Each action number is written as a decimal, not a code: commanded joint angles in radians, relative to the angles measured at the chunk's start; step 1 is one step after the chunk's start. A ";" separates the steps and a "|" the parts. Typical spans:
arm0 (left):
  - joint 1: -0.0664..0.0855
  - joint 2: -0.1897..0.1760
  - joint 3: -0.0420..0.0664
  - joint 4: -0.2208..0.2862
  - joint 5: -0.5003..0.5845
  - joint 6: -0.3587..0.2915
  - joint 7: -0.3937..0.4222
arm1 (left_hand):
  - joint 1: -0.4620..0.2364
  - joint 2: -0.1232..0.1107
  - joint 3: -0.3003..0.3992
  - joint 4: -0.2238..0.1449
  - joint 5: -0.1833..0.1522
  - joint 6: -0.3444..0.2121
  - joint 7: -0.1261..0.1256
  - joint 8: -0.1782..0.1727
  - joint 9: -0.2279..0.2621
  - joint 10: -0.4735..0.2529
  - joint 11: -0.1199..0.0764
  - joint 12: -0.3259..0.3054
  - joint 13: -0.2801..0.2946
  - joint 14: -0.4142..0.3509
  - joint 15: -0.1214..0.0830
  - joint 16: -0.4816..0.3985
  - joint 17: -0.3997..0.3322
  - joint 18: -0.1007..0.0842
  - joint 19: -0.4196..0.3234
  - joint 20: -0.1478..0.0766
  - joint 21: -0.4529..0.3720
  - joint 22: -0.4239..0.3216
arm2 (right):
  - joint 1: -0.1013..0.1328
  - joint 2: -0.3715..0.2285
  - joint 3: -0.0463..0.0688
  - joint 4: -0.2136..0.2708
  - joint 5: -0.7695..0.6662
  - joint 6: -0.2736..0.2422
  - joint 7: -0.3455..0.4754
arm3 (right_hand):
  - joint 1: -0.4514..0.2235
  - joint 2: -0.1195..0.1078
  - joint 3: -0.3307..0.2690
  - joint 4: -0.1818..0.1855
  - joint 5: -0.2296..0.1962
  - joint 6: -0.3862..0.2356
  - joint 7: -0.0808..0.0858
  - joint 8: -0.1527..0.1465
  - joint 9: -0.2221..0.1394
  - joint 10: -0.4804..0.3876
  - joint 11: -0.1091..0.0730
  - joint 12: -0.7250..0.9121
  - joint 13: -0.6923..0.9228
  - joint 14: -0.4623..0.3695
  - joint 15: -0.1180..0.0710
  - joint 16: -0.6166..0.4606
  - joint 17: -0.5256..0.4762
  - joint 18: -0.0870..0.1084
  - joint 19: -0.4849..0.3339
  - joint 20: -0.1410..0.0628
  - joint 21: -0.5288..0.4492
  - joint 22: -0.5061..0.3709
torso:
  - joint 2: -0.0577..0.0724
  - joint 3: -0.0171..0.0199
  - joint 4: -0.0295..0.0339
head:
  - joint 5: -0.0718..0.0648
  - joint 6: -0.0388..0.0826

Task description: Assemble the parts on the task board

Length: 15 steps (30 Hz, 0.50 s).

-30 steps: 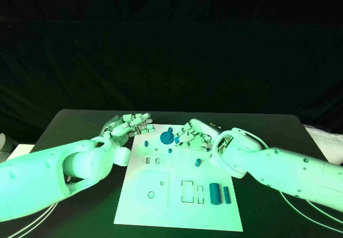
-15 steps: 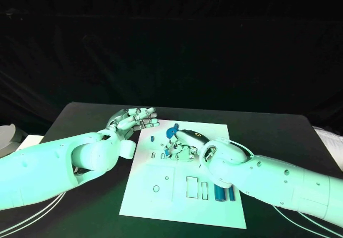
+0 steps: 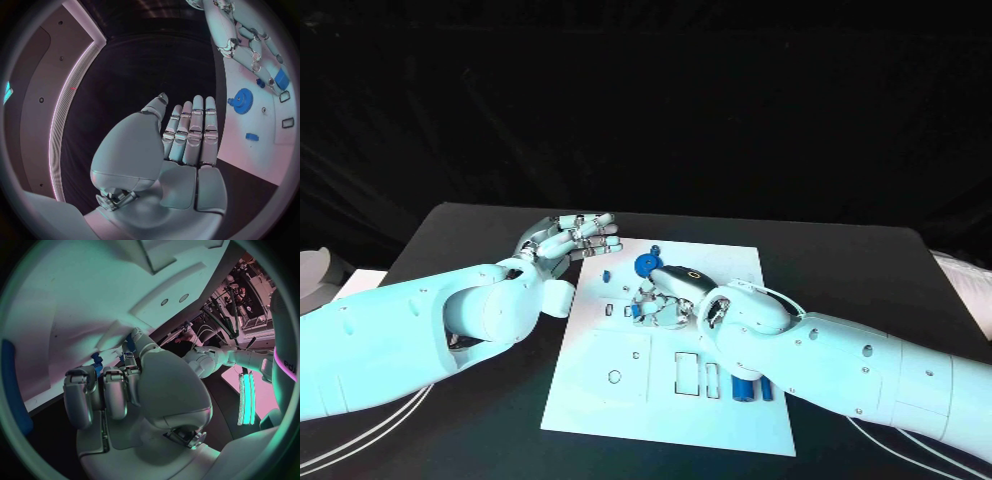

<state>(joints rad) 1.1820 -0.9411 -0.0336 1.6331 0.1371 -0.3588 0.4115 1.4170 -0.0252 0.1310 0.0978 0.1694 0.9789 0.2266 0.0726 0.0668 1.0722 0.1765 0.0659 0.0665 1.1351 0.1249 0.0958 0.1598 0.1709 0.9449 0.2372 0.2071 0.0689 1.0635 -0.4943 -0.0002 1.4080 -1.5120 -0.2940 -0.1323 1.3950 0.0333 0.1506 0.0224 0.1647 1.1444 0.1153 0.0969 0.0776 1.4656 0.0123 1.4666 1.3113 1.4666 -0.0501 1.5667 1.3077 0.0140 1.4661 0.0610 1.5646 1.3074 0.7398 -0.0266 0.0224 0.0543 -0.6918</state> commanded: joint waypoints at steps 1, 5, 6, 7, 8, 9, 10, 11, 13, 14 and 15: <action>0.001 0.000 0.001 0.003 0.000 0.014 0.010 | 0.008 0.003 0.002 -0.002 -0.001 -0.002 0.005 -0.004 -0.001 -0.006 -0.004 0.000 -0.002 -0.002 -0.001 -0.004 -0.001 0.014 0.002 -0.002 0.001 0.001 | -0.005 0.000 -0.004 -0.006 -0.039 0.038 -0.039 | -0.010 -0.001 0.009 0.004 0.005 0.033 -0.030 0.007 0.013 0.059 -0.006 -0.005 0.196 0.102 -0.008 0.001 0.255 -0.012 0.099 -0.008 0.002 0.254 | 0.001 0.0004 -0.0005 | 0.003 -0.002; 0.001 -0.001 0.001 0.004 0.000 0.014 0.010 | 0.008 0.003 0.002 -0.002 -0.001 -0.002 0.005 -0.004 -0.001 -0.006 -0.004 0.000 -0.002 -0.002 -0.001 -0.004 -0.001 0.014 0.002 -0.002 0.001 0.001 | -0.006 -0.003 -0.004 -0.006 -0.047 0.036 -0.049 | -0.011 -0.002 0.010 0.004 0.006 0.033 -0.030 0.007 0.013 0.059 -0.006 -0.005 0.196 0.102 -0.008 0.000 0.255 -0.012 0.099 -0.008 0.002 0.253 | 0.000 0.0004 -0.0006 | 0.003 -0.003; 0.001 -0.001 0.001 0.004 0.000 0.014 0.010 | 0.008 0.003 0.002 -0.002 -0.001 -0.002 0.005 -0.004 -0.001 -0.006 -0.004 0.000 -0.002 -0.002 -0.001 -0.004 -0.001 0.014 0.002 -0.002 0.001 0.001 | -0.006 -0.003 -0.004 -0.005 -0.049 0.034 -0.053 | -0.011 -0.002 0.010 0.004 0.006 0.033 -0.030 0.007 0.013 0.059 -0.006 -0.006 0.196 0.102 -0.008 0.000 0.254 -0.012 0.099 -0.008 0.002 0.253 | 0.001 0.0006 -0.0009 | 0.003 -0.004; 0.001 -0.001 0.001 0.004 0.000 0.014 0.010 | 0.008 0.003 0.002 -0.002 -0.001 -0.002 0.005 -0.004 -0.001 -0.006 -0.004 0.000 -0.002 -0.002 -0.001 -0.004 -0.001 0.014 0.002 -0.002 0.001 0.001 | -0.006 -0.004 -0.004 -0.005 -0.053 0.032 -0.057 | -0.011 -0.002 0.010 0.004 0.006 0.033 -0.030 0.007 0.013 0.059 -0.006 -0.006 0.196 0.102 -0.008 0.000 0.254 -0.012 0.099 -0.008 0.002 0.253 | 0.001 0.0007 -0.0010 | 0.003 -0.004; 0.001 -0.001 0.001 0.004 0.000 0.014 0.010 | 0.008 0.003 0.002 -0.002 -0.001 -0.002 0.005 -0.004 -0.001 -0.006 -0.004 0.000 -0.002 -0.002 -0.001 -0.004 -0.001 0.014 0.002 -0.002 0.001 0.001 | -0.006 -0.004 -0.004 -0.005 -0.057 0.030 -0.062 | -0.011 -0.002 0.010 0.004 0.006 0.033 -0.030 0.007 0.013 0.059 -0.006 -0.006 0.196 0.102 -0.008 0.000 0.254 -0.012 0.099 -0.008 0.002 0.253 | 0.001 0.0007 -0.0010 | 0.003 -0.004; 0.001 -0.002 0.001 0.004 0.000 0.014 0.010 | 0.008 0.003 0.002 -0.002 -0.001 -0.002 0.005 -0.004 -0.001 -0.006 -0.004 0.000 -0.002 -0.002 -0.001 -0.004 -0.001 0.014 0.002 -0.002 0.001 0.001 | -0.006 -0.004 -0.004 -0.006 -0.061 0.028 -0.066 | -0.012 -0.003 0.010 0.004 0.007 0.032 -0.030 0.006 0.013 0.059 -0.006 -0.006 0.195 0.102 -0.008 0.000 0.254 -0.011 0.099 -0.008 0.002 0.253 | 0.001 0.0007 -0.0010 | 0.003 -0.004; 0.001 -0.002 0.001 0.004 0.000 0.014 0.010 | 0.008 0.003 0.002 -0.002 -0.001 -0.002 0.005 -0.004 -0.001 -0.006 -0.004 0.000 -0.002 -0.002 -0.001 -0.004 -0.001 0.014 0.002 -0.002 0.001 0.001 | -0.006 -0.005 -0.004 -0.006 -0.064 0.026 -0.069 | -0.013 -0.003 0.010 0.004 0.007 0.032 -0.030 0.006 0.013 0.059 -0.006 -0.006 0.195 0.102 -0.008 0.000 0.254 -0.011 0.099 -0.008 0.002 0.253 | 0.001 0.0007 -0.0008 | 0.003 -0.005; 0.001 -0.002 0.001 0.004 0.000 0.015 0.010 | 0.008 0.003 0.002 -0.002 -0.001 -0.002 0.005 -0.004 -0.001 -0.006 -0.004 0.000 -0.002 -0.002 -0.001 -0.004 -0.001 0.014 0.002 -0.002 0.001 0.001 | -0.006 -0.005 -0.004 -0.006 -0.066 0.024 -0.071 | -0.013 -0.004 0.010 0.004 0.008 0.032 -0.030 0.006 0.013 0.059 -0.006 -0.007 0.195 0.102 -0.008 0.000 0.253 -0.011 0.098 -0.008 0.002 0.252 | 0.001 0.0006 -0.0006 | 0.003 -0.005; 0.001 -0.002 0.001 0.004 0.000 0.015 0.009 | 0.008 0.003 0.002 -0.002 -0.001 -0.002 0.005 -0.004 -0.001 -0.006 -0.004 0.000 -0.002 -0.002 -0.001 -0.004 -0.001 0.014 0.002 -0.002 0.001 0.001 | -0.006 -0.005 -0.004 -0.007 -0.070 0.022 -0.075 | -0.014 -0.005 0.010 0.004 0.009 0.032 -0.030 0.006 0.013 0.058 -0.006 -0.008 0.195 0.102 -0.008 -0.001 0.252 -0.011 0.098 -0.008 0.001 0.252 | 0.001 0.0007 -0.0003 | 0.003 -0.005; 0.001 -0.001 0.001 0.004 0.000 0.015 0.009 | 0.008 0.003 0.002 -0.002 -0.001 -0.002 0.005 -0.004 -0.001 -0.006 -0.004 0.000 -0.002 -0.002 -0.001 -0.004 -0.001 0.014 0.002 -0.002 0.001 0.001 | -0.006 -0.005 -0.004 -0.007 -0.071 0.022 -0.076 | -0.014 -0.005 0.010 0.004 0.009 0.032 -0.030 0.006 0.013 0.058 -0.006 -0.008 0.195 0.102 -0.008 -0.001 0.252 -0.011 0.098 -0.008 0.001 0.252 | 0.000 0.0008 -0.0004 | 0.003 -0.005; 0.001 -0.001 0.001 0.004 0.000 0.016 0.009 | 0.008 0.003 0.002 -0.002 -0.001 -0.002 0.005 -0.004 -0.001 -0.006 -0.004 0.000 -0.002 -0.002 -0.001 -0.004 -0.001 0.014 0.002 -0.002 0.001 0.001 | -0.006 -0.005 -0.004 -0.007 -0.073 0.022 -0.079 | -0.015 -0.007 0.011 0.003 0.011 0.031 -0.030 0.005 0.013 0.058 -0.006 -0.009 0.194 0.102 -0.008 -0.001 0.252 -0.011 0.098 -0.008 0.001 0.252 | 0.000 0.0008 -0.0006 | 0.002 -0.005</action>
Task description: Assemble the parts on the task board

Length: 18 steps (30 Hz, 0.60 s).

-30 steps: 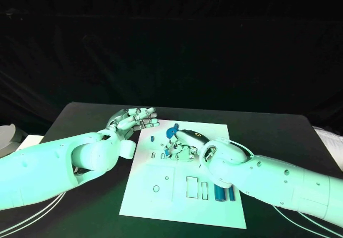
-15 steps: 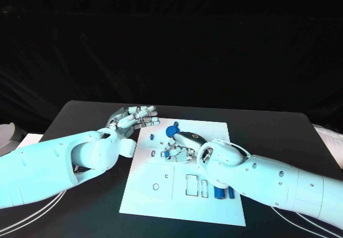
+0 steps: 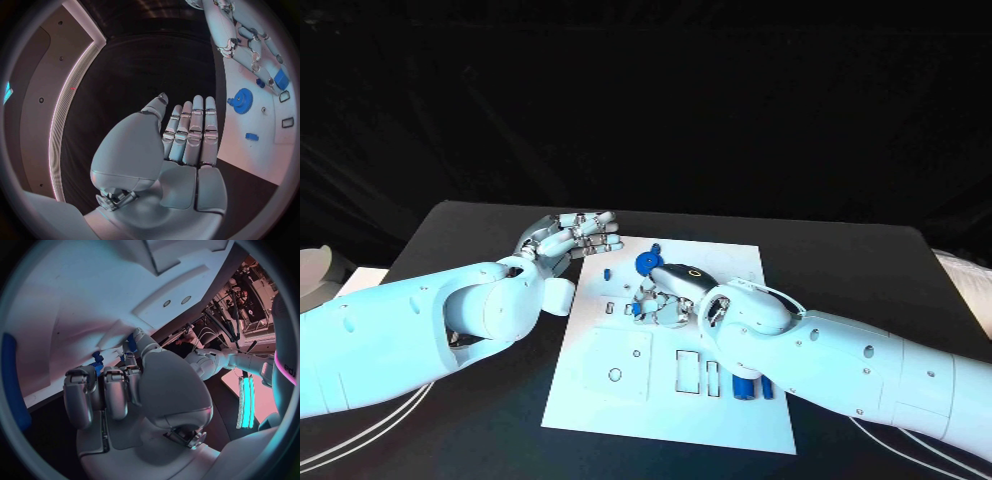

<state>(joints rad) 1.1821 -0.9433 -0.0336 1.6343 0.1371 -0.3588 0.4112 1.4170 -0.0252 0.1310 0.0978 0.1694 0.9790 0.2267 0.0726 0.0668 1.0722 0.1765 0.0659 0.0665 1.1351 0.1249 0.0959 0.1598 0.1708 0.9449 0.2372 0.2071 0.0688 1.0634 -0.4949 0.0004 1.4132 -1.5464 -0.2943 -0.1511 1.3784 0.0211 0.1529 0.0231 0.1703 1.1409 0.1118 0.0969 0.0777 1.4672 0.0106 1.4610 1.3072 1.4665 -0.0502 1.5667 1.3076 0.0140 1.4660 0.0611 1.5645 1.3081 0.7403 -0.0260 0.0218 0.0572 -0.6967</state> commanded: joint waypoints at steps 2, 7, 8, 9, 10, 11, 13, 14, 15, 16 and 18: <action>0.001 0.001 0.001 0.003 0.000 0.016 0.009 | 0.008 0.003 0.002 -0.002 -0.001 -0.002 0.005 -0.004 -0.001 -0.006 -0.004 0.000 -0.002 -0.002 -0.001 -0.004 -0.001 0.014 0.002 -0.002 0.001 0.001 | -0.006 -0.004 -0.005 -0.012 -0.041 0.023 -0.063 | 0.000 0.004 0.009 0.002 0.006 0.034 -0.026 0.005 0.013 0.056 -0.004 -0.004 0.197 0.102 -0.008 -0.001 0.251 -0.011 0.098 -0.008 0.001 0.251 | 0.000 0.0000 -0.0006 | -0.001 0.000; 0.001 0.001 0.001 0.003 0.000 0.017 0.008 | 0.008 0.003 0.002 -0.002 -0.001 -0.002 0.005 -0.004 -0.001 -0.006 -0.004 0.000 -0.002 -0.002 -0.001 -0.004 -0.001 0.014 0.002 -0.002 0.001 0.001 | -0.006 -0.004 -0.004 -0.012 -0.047 0.018 -0.074 | -0.008 -0.001 0.010 0.002 0.008 0.029 -0.023 0.002 0.012 0.053 -0.002 -0.009 0.195 0.101 -0.007 -0.003 0.248 -0.011 0.097 -0.008 0.001 0.250 | 0.000 0.0004 0.0000 | -0.002 0.000; 0.001 0.001 0.001 0.003 0.000 0.017 0.008 | 0.008 0.003 0.002 -0.002 -0.001 -0.002 0.005 -0.004 -0.001 -0.006 -0.004 0.000 -0.002 -0.002 -0.001 -0.004 -0.001 0.014 0.002 -0.002 0.001 0.001 | -0.006 -0.004 -0.004 -0.012 -0.049 0.016 -0.077 | -0.010 -0.003 0.010 0.002 0.009 0.028 -0.023 0.001 0.012 0.053 -0.002 -0.010 0.194 0.101 -0.006 -0.003 0.247 -0.011 0.097 -0.008 0.001 0.249 | 0.000 0.0004 0.0000 | -0.002 0.000; 0.001 0.001 0.001 0.003 0.000 0.017 0.008 | 0.008 0.003 0.002 -0.002 -0.001 -0.002 0.005 -0.004 -0.001 -0.006 -0.004 0.000 -0.002 -0.002 -0.001 -0.004 -0.001 0.014 0.002 -0.002 0.001 0.001 | -0.006 -0.005 -0.004 -0.012 -0.051 0.014 -0.080 | -0.010 -0.003 0.010 0.003 0.009 0.028 -0.023 0.000 0.012 0.053 -0.002 -0.011 0.194 0.101 -0.006 -0.003 0.247 -0.011 0.097 -0.008 0.001 0.249 | 0.000 0.0003 -0.0001 | -0.002 0.000; 0.001 0.001 0.001 0.003 0.000 0.017 0.007 | 0.008 0.003 0.002 -0.002 -0.001 -0.002 0.005 -0.004 -0.001 -0.006 -0.004 0.000 -0.002 -0.002 -0.001 -0.004 -0.001 0.014 0.002 -0.002 0.001 0.001 | -0.006 -0.005 -0.004 -0.012 -0.053 0.011 -0.083 | -0.014 -0.005 0.010 0.003 0.009 0.026 -0.022 -0.001 0.011 0.052 -0.001 -0.012 0.194 0.100 -0.006 -0.003 0.246 -0.011 0.096 -0.007 0.000 0.248 | 0.000 0.0004 0.0001 | -0.002 0.000; 0.001 0.001 0.001 0.003 0.000 0.017 0.007 | 0.008 0.003 0.002 -0.002 -0.001 -0.002 0.005 -0.004 -0.001 -0.006 -0.004 0.000 -0.002 -0.002 -0.001 -0.004 -0.001 0.014 0.002 -0.002 0.001 0.001 | -0.006 -0.005 -0.004 -0.012 -0.055 0.009 -0.086 | -0.016 -0.007 0.010 0.003 0.009 0.025 -0.021 -0.002 0.011 0.052 0.000 -0.013 0.193 0.100 -0.005 -0.004 0.245 -0.011 0.097 -0.007 0.000 0.249 | 0.000 0.0001 0.0000 | -0.002 0.000; 0.001 0.001 0.001 0.003 0.000 0.018 0.007 | 0.008 0.003 0.002 -0.002 -0.001 -0.002 0.005 -0.004 -0.001 -0.006 -0.004 0.000 -0.002 -0.002 -0.001 -0.004 -0.001 0.014 0.002 -0.002 0.001 0.001 | -0.006 -0.006 -0.004 -0.012 -0.057 0.003 -0.091 | -0.019 -0.009 0.011 0.004 0.010 0.023 -0.020 -0.004 0.011 0.051 0.000 -0.014 0.192 0.100 -0.005 -0.004 0.245 -0.010 0.096 -0.007 0.000 0.248 | 0.000 0.0002 0.0000 | -0.003 0.001; 0.001 0.001 0.001 0.003 0.000 0.018 0.007 | 0.008 0.003 0.002 -0.002 -0.001 -0.002 0.005 -0.004 -0.001 -0.006 -0.004 0.000 -0.002 -0.002 -0.001 -0.004 -0.001 0.014 0.002 -0.002 0.001 0.001 | -0.006 -0.007 -0.004 -0.012 -0.058 0.002 -0.092 | -0.020 -0.009 0.011 0.004 0.010 0.023 -0.020 -0.004 0.011 0.051 0.000 -0.014 0.192 0.100 -0.005 -0.004 0.245 -0.011 0.096 -0.007 0.000 0.248 | 0.000 0.0001 -0.0003 | -0.003 0.001; 0.001 0.001 0.001 0.003 0.000 0.018 0.007 | 0.008 0.003 0.002 -0.002 -0.001 -0.002 0.005 -0.004 -0.001 -0.006 -0.004 0.000 -0.002 -0.002 -0.001 -0.004 -0.001 0.014 0.002 -0.002 0.001 0.001 | -0.006 -0.007 -0.004 -0.012 -0.059 -0.001 -0.095 | -0.021 -0.010 0.011 0.004 0.010 0.021 -0.019 -0.005 0.010 0.051 0.001 -0.014 0.192 0.100 -0.004 -0.004 0.245 -0.011 0.096 -0.007 0.000 0.248 | 0.000 0.0003 -0.0002 | -0.003 0.001; 0.001 0.001 0.001 0.003 0.000 0.018 0.007 | 0.008 0.003 0.002 -0.002 -0.001 -0.002 0.005 -0.004 -0.001 -0.006 -0.004 0.000 -0.002 -0.002 -0.001 -0.004 -0.001 0.014 0.002 -0.002 0.001 0.001 | -0.006 -0.008 -0.004 -0.012 -0.060 -0.004 -0.097 | -0.022 -0.010 0.011 0.004 0.011 0.021 -0.019 -0.005 0.010 0.051 0.001 -0.014 0.192 0.100 -0.004 -0.004 0.245 -0.010 0.096 -0.007 0.000 0.248 | 0.000 0.0005 0.0000 | -0.003 0.001; 0.001 0.001 0.001 0.003 0.000 0.018 0.007 | 0.008 0.003 0.002 -0.002 -0.001 -0.002 0.005 -0.004 -0.001 -0.006 -0.004 0.000 -0.002 -0.002 -0.001 -0.004 -0.001 0.014 0.002 -0.002 0.001 0.001 | -0.006 -0.008 -0.004 -0.012 -0.061 -0.006 -0.099 | -0.022 -0.010 0.011 0.004 0.011 0.021 -0.019 -0.005 0.010 0.051 0.001 -0.014 0.192 0.100 -0.004 -0.004 0.245 -0.010 0.096 -0.007 0.000 0.248 | 0.000 0.0005 -0.0002 | -0.004 0.001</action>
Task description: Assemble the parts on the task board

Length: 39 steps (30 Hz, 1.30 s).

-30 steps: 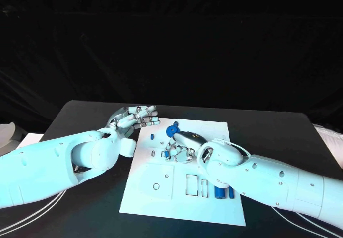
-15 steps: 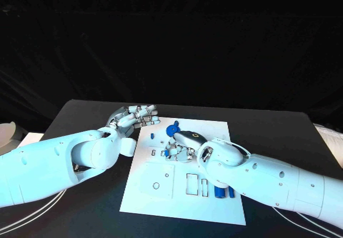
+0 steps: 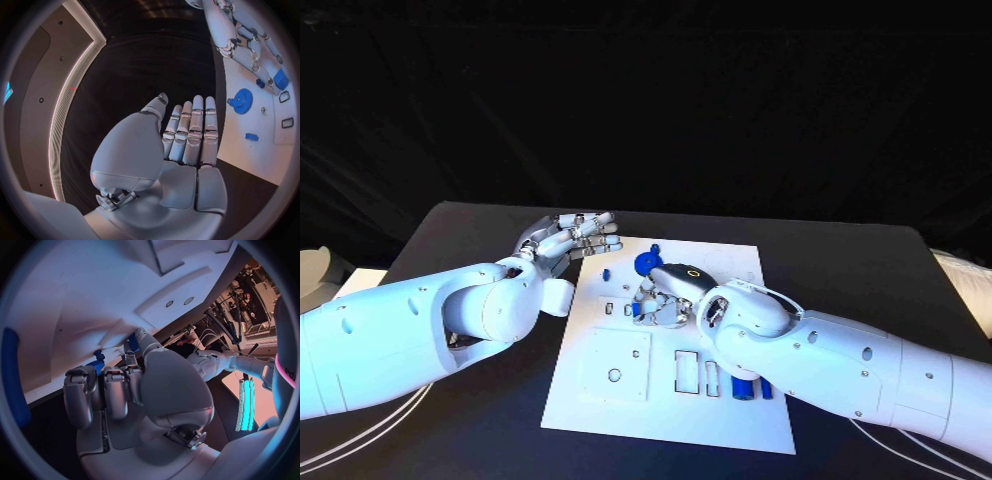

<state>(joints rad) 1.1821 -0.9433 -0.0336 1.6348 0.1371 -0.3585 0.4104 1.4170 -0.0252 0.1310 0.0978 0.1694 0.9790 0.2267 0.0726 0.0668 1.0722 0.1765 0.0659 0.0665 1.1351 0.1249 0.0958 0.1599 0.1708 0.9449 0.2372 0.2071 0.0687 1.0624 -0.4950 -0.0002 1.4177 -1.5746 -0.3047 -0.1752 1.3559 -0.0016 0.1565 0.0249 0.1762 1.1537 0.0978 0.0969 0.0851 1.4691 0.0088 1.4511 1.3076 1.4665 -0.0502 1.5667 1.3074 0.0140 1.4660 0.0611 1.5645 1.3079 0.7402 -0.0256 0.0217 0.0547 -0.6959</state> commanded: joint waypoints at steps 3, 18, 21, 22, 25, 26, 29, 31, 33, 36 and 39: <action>0.001 0.001 0.001 0.002 0.000 0.019 0.007 | 0.008 0.003 0.002 -0.002 -0.001 -0.002 0.005 -0.004 -0.001 -0.006 -0.004 0.000 -0.002 -0.002 -0.001 -0.004 -0.001 0.014 0.002 -0.002 0.001 0.001 | -0.005 -0.009 -0.004 -0.015 -0.034 0.000 -0.078 | 0.001 0.013 0.008 0.003 0.005 0.008 -0.005 -0.005 0.003 0.049 0.003 -0.004 0.192 0.100 -0.004 -0.004 0.245 -0.010 0.096 -0.007 0.000 0.248 | 0.000 -0.0002 -0.0005 | -0.003 0.001; 0.001 0.002 0.001 0.003 0.000 0.020 0.005 | 0.008 0.002 0.004 -0.003 -0.001 -0.002 0.005 -0.004 -0.001 -0.006 -0.004 0.000 -0.002 -0.003 -0.001 -0.005 -0.002 0.013 0.002 -0.002 0.001 0.001 | -0.005 -0.010 -0.003 -0.014 -0.036 -0.002 -0.091 | -0.007 0.008 0.010 0.004 0.007 0.003 -0.002 -0.009 0.002 0.048 0.005 -0.007 0.191 0.100 -0.003 -0.005 0.243 -0.010 0.096 -0.005 0.000 0.247 | 0.000 -0.0007 -0.0003 | -0.004 0.001; 0.001 0.002 0.001 0.003 0.000 0.020 0.005 | 0.008 0.002 0.004 -0.003 -0.001 -0.002 0.005 -0.004 -0.001 -0.006 -0.004 0.000 -0.002 -0.003 -0.001 -0.005 -0.002 0.013 0.002 -0.002 0.001 0.001 | -0.005 -0.010 -0.003 -0.015 -0.036 0.002 -0.094 | -0.014 0.002 0.011 0.005 0.007 -0.003 0.001 -0.014 0.000 0.046 0.008 -0.011 0.188 0.099 -0.001 -0.006 0.242 -0.010 0.095 -0.004 -0.001 0.247 | 0.000 -0.0008 -0.0002 | -0.004 0.002; 0.001 0.002 0.001 0.003 0.000 0.020 0.005 | 0.008 0.002 0.004 -0.003 -0.001 -0.002 0.005 -0.004 -0.001 -0.006 -0.004 0.000 -0.002 -0.003 -0.001 -0.005 -0.002 0.013 0.002 -0.002 0.001 0.001 | -0.005 -0.010 -0.003 -0.015 -0.036 0.004 -0.094 | -0.017 -0.001 0.011 0.006 0.007 -0.007 0.003 -0.017 -0.001 0.044 0.009 -0.014 0.186 0.099 0.000 -0.006 0.240 -0.010 0.095 -0.003 -0.001 0.246 | 0.000 -0.0009 -0.0001 | -0.004 0.002; 0.001 0.002 0.001 0.004 0.000 0.020 0.005 | 0.008 0.002 0.004 -0.003 -0.001 -0.002 0.005 -0.004 -0.001 -0.006 -0.004 0.000 -0.002 -0.003 -0.001 -0.005 -0.002 0.013 0.002 -0.002 0.001 0.001 | -0.004 -0.010 -0.003 -0.016 -0.035 0.012 -0.093 | -0.026 -0.012 0.009 0.008 0.005 -0.022 0.009 -0.027 -0.005 0.040 0.015 -0.022 0.182 0.099 0.005 -0.007 0.238 -0.010 0.094 0.000 -0.002 0.245 | 0.000 -0.0010 -0.0001 | -0.005 0.003; 0.001 0.001 0.001 0.004 0.000 0.019 0.004 | 0.008 0.002 0.004 -0.004 -0.001 -0.002 0.005 -0.004 -0.001 -0.006 -0.004 0.000 -0.002 -0.003 -0.001 -0.006 -0.003 0.013 0.002 -0.002 0.000 0.001 | -0.004 -0.009 -0.003 -0.016 -0.035 0.016 -0.091 | -0.031 -0.018 0.008 0.008 0.005 -0.029 0.013 -0.031 -0.007 0.039 0.017 -0.026 0.180 0.099 0.007 -0.008 0.238 -0.009 0.094 0.002 -0.002 0.244 | 0.000 -0.0009 -0.0005 | -0.004 0.003; 0.001 0.001 0.001 0.005 0.000 0.019 0.004 | 0.008 0.002 0.004 -0.004 -0.001 -0.002 0.005 -0.004 -0.001 -0.006 -0.004 0.000 -0.002 -0.003 -0.001 -0.006 -0.003 0.013 0.002 -0.002 0.000 0.001 | -0.004 -0.009 -0.003 -0.014 -0.034 0.023 -0.089 | -0.035 -0.027 0.007 0.007 0.004 -0.036 0.017 -0.033 -0.009 0.036 0.021 -0.031 0.178 0.098 0.010 -0.008 0.237 -0.009 0.093 0.005 -0.002 0.243 | 0.000 -0.0007 -0.0009 | -0.004 0.002; 0.001 0.000 0.001 0.005 0.000 0.020 0.003 | 0.008 0.002 0.004 -0.004 -0.001 -0.002 0.005 -0.004 -0.001 -0.006 -0.004 0.000 -0.002 -0.003 -0.001 -0.006 -0.003 0.013 0.002 -0.002 0.000 0.001 | -0.004 -0.009 -0.003 -0.013 -0.034 0.028 -0.088 | -0.036 -0.029 0.007 0.007 0.004 -0.038 0.017 -0.033 -0.009 0.035 0.022 -0.033 0.177 0.098 0.011 -0.008 0.237 -0.009 0.093 0.005 -0.003 0.243 | 0.000 -0.0007 -0.0005 | -0.004 0.002; 0.001 0.000 0.001 0.005 0.000 0.020 0.003 | 0.008 0.002 0.004 -0.004 -0.001 -0.002 0.005 -0.004 -0.001 -0.006 -0.004 0.000 -0.002 -0.003 -0.001 -0.006 -0.003 0.013 0.002 -0.002 0.000 0.001 | -0.004 -0.009 -0.003 -0.013 -0.034 0.033 -0.087 | -0.036 -0.029 0.007 0.007 0.004 -0.038 0.017 -0.033 -0.009 0.035 0.022 -0.033 0.176 0.098 0.011 -0.008 0.237 -0.009 0.093 0.006 -0.003 0.242 | 0.000 -0.0010 -0.0004 | -0.004 0.002; 0.001 0.000 0.001 0.006 0.000 0.020 0.002 | 0.008 0.002 0.004 -0.004 -0.001 -0.002 0.005 -0.004 -0.001 -0.006 -0.004 0.000 -0.002 -0.003 -0.001 -0.006 -0.003 0.013 0.002 -0.002 0.000 0.001 | -0.004 -0.009 -0.003 -0.013 -0.034 0.038 -0.086 | -0.042 -0.038 0.006 0.008 0.002 -0.045 0.021 -0.035 -0.011 0.032 0.025 -0.038 0.174 0.098 0.014 -0.009 0.236 -0.009 0.093 0.009 -0.003 0.242 | 0.000 -0.0008 0.0002 | -0.004 0.002; 0.001 0.000 0.001 0.006 0.000 0.020 0.002 | 0.008 0.002 0.004 -0.004 -0.001 -0.002 0.005 -0.004 -0.001 -0.006 -0.004 0.000 -0.002 -0.003 -0.001 -0.006 -0.003 0.013 0.002 -0.002 0.000 0.001 | -0.004 -0.009 -0.003 -0.013 -0.034 0.038 -0.086 | -0.046 -0.042 0.005 0.009 0.002 -0.052 0.023 -0.035 -0.013 0.031 0.027 -0.041 0.172 0.098 0.016 -0.009 0.236 -0.009 0.092 0.010 -0.003 0.242 | 0.000 -0.0007 0.0001 | -0.004 0.002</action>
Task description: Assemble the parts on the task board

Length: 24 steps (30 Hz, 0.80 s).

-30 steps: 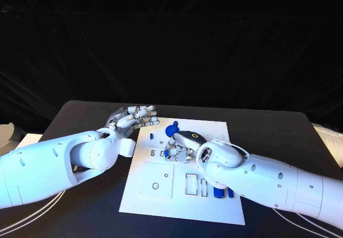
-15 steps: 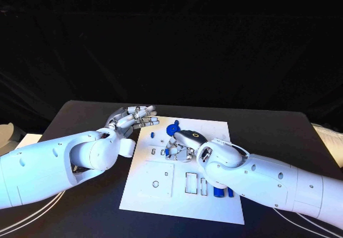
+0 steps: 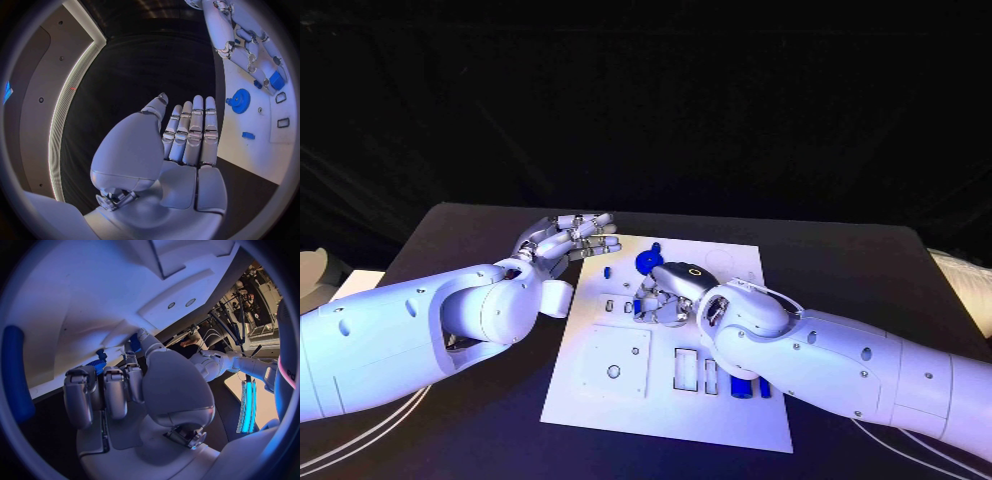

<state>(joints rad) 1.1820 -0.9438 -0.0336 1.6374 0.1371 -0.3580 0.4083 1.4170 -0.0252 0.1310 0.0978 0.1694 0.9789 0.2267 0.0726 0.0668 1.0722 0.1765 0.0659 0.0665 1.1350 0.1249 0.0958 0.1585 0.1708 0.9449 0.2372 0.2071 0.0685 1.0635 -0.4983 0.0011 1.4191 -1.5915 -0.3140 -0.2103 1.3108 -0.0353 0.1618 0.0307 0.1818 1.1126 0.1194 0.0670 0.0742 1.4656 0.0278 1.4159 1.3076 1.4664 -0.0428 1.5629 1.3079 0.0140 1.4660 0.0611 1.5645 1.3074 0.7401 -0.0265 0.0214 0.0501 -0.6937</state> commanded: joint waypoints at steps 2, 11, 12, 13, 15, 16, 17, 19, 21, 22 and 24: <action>0.001 0.000 0.001 0.003 0.000 0.020 0.004 | 0.008 0.002 0.004 -0.004 -0.001 -0.002 0.005 -0.004 -0.001 -0.006 -0.004 0.000 -0.002 -0.003 -0.001 -0.006 -0.001 0.013 0.002 -0.002 0.000 0.001 | -0.005 -0.006 -0.005 -0.014 -0.017 0.045 -0.051 | -0.004 -0.012 -0.001 0.004 -0.004 -0.017 0.004 -0.006 -0.004 0.033 0.010 -0.009 0.170 0.098 0.010 -0.005 0.235 -0.009 0.092 0.012 -0.003 0.242 | 0.000 0.0003 0.0000 | 0.000 0.000; 0.001 0.000 0.001 0.003 0.000 0.020 0.004 | 0.008 0.002 0.004 -0.004 -0.001 -0.002 0.005 -0.004 -0.001 -0.006 -0.004 0.000 -0.002 -0.003 -0.001 -0.006 -0.001 0.013 0.002 -0.002 0.000 0.001 | -0.005 -0.006 -0.005 -0.012 -0.017 0.015 -0.044 | -0.022 -0.033 -0.009 0.012 -0.015 -0.056 0.015 -0.007 -0.008 0.028 0.021 -0.016 0.166 0.099 0.019 -0.004 0.238 -0.009 0.092 0.021 -0.004 0.241 | 0.001 0.0007 -0.0001 | 0.000 0.001; 0.001 0.000 0.001 0.003 0.000 0.020 0.003 | 0.008 0.002 0.004 -0.004 -0.001 -0.002 0.005 -0.004 -0.001 -0.006 -0.004 0.000 -0.002 -0.003 -0.001 -0.006 -0.001 0.013 0.002 -0.002 0.000 0.001 | -0.005 -0.006 -0.005 -0.012 -0.017 0.011 -0.043 | -0.024 -0.035 -0.010 0.013 -0.017 -0.060 0.016 -0.007 -0.009 0.028 0.022 -0.017 0.166 0.099 0.020 -0.004 0.238 -0.009 0.092 0.022 -0.004 0.242 | 0.000 0.0008 0.0000 | 0.000 0.001; 0.001 0.000 0.001 0.003 0.000 0.020 0.003 | 0.008 0.002 0.004 -0.004 -0.001 -0.002 0.005 -0.004 -0.001 -0.006 -0.004 0.000 -0.002 -0.003 -0.001 -0.006 -0.001 0.013 0.002 -0.002 0.000 0.001 | -0.005 -0.006 -0.005 -0.012 -0.017 0.007 -0.042 | -0.025 -0.036 -0.011 0.014 -0.017 -0.062 0.017 -0.007 -0.009 0.027 0.022 -0.018 0.165 0.099 0.021 -0.004 0.238 -0.009 0.092 0.022 -0.004 0.241 | 0.000 0.0008 0.0000 | 0.000 0.001; 0.001 0.000 0.001 0.002 0.000 0.020 0.003 | 0.008 0.002 0.004 -0.004 -0.001 -0.002 0.005 -0.004 -0.001 -0.006 -0.004 0.000 -0.002 -0.003 -0.001 -0.006 -0.001 0.013 0.002 -0.002 0.000 0.001 | -0.005 -0.006 -0.005 -0.011 -0.017 0.001 -0.041 | -0.030 -0.040 -0.015 0.016 -0.021 -0.069 0.019 -0.007 -0.009 0.026 0.024 -0.020 0.164 0.099 0.023 -0.003 0.239 -0.009 0.092 0.024 -0.004 0.241 | 0.000 0.0005 0.0002 | -0.001 0.002; 0.001 0.000 0.001 0.002 0.000 0.020 0.003 | 0.008 0.002 0.004 -0.004 -0.001 -0.002 0.005 -0.004 -0.001 -0.006 -0.004 0.000 -0.002 -0.003 -0.001 -0.006 -0.001 0.013 0.002 -0.002 0.000 0.001 | -0.005 -0.006 -0.005 -0.011 -0.017 -0.002 -0.040 | -0.031 -0.042 -0.016 0.017 -0.022 -0.072 0.019 -0.007 -0.008 0.025 0.025 -0.021 0.163 0.099 0.023 -0.003 0.239 -0.009 0.092 0.025 -0.004 0.241 | 0.000 0.0005 0.0002 | -0.001 0.003; 0.001 0.000 0.001 0.002 0.000 0.020 0.003 | 0.008 0.002 0.004 -0.004 -0.001 -0.002 0.005 -0.004 -0.001 -0.006 -0.004 0.000 -0.002 -0.003 -0.001 -0.006 -0.001 0.013 0.002 -0.002 0.000 0.001 | -0.005 -0.006 -0.005 -0.010 -0.017 -0.004 -0.039 | -0.033 -0.043 -0.017 0.018 -0.023 -0.074 0.019 -0.006 -0.008 0.025 0.025 -0.022 0.162 0.099 0.024 -0.003 0.239 -0.009 0.092 0.025 -0.004 0.241 | 0.000 0.0005 0.0002 | -0.001 0.003; 0.001 0.000 0.001 0.002 0.000 0.020 0.003 | 0.007 0.001 0.005 -0.004 -0.002 -0.003 0.005 -0.005 -0.001 -0.007 -0.003 -0.001 -0.002 -0.004 0.000 -0.006 -0.002 0.013 0.001 -0.002 0.000 0.001 | -0.005 -0.006 -0.005 -0.010 -0.017 -0.011 -0.037 | -0.035 -0.045 -0.019 0.020 -0.023 -0.077 0.020 -0.006 -0.008 0.024 0.026 -0.024 0.162 0.099 0.024 -0.003 0.239 -0.009 0.092 0.026 -0.004 0.241 | 0.000 0.0005 0.0003 | -0.001 0.003; 0.001 0.000 0.001 0.002 0.000 0.020 0.003 | 0.007 0.001 0.005 -0.004 -0.002 -0.003 0.005 -0.005 -0.001 -0.007 -0.003 -0.001 -0.002 -0.004 0.000 -0.006 -0.002 0.013 0.001 -0.002 0.000 0.001 | -0.005 -0.006 -0.005 -0.008 -0.017 -0.018 -0.032 | -0.039 -0.049 -0.025 0.023 -0.023 -0.083 0.021 -0.006 -0.008 0.022 0.027 -0.027 0.160 0.099 0.025 -0.003 0.239 -0.009 0.092 0.027 -0.004 0.241 | 0.000 0.0006 0.0003 | -0.001 0.003; 0.001 0.001 0.001 0.002 0.000 0.020 0.003 | 0.007 0.001 0.005 -0.004 -0.002 -0.003 0.005 -0.005 -0.001 -0.007 -0.003 -0.001 -0.002 -0.004 0.000 -0.006 -0.002 0.013 0.001 -0.002 0.000 0.001 | -0.005 -0.006 -0.005 -0.007 -0.017 -0.022 -0.030 | -0.043 -0.053 -0.029 0.025 -0.023 -0.086 0.022 -0.006 -0.008 0.021 0.027 -0.028 0.159 0.099 0.026 -0.003 0.239 -0.009 0.092 0.028 -0.004 0.241 | 0.000 0.0006 0.0003 | -0.001 0.003; 0.001 0.001 0.001 0.002 0.000 0.020 0.002 | 0.007 0.001 0.005 -0.004 -0.002 -0.003 0.005 -0.005 -0.001 -0.007 -0.003 -0.001 -0.002 -0.004 0.000 -0.006 -0.002 0.013 0.001 -0.002 0.000 0.001 | -0.005 -0.007 -0.005 -0.004 -0.017 -0.030 -0.023 | -0.052 -0.061 -0.040 0.031 -0.023 -0.091 0.022 -0.005 -0.008 0.020 0.029 -0.030 0.158 0.099 0.027 -0.003 0.240 -0.008 0.091 0.030 -0.004 0.240 | 0.000 0.0005 0.0006 | -0.001 0.003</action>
<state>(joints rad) 1.1820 -0.9442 -0.0336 1.6373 0.1371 -0.3575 0.4066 1.4170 -0.0252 0.1337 0.0951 0.1694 0.9789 0.2267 0.0726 0.0668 1.0685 0.1729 0.0659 0.0656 1.1351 0.1249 0.0958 0.1574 0.1708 0.9449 0.2372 0.2071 0.0684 1.0615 -0.5025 -0.0017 1.4185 -1.5968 -0.3392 -0.2207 1.2574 -0.0906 0.1266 0.0624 0.1644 1.0287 0.1427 0.0656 0.0677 1.4650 0.0485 1.3917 1.3076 1.4664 -0.0212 1.5629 1.3076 0.0141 1.4660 0.0828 1.5645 1.3080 0.7402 -0.0258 0.0215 0.0493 -0.6909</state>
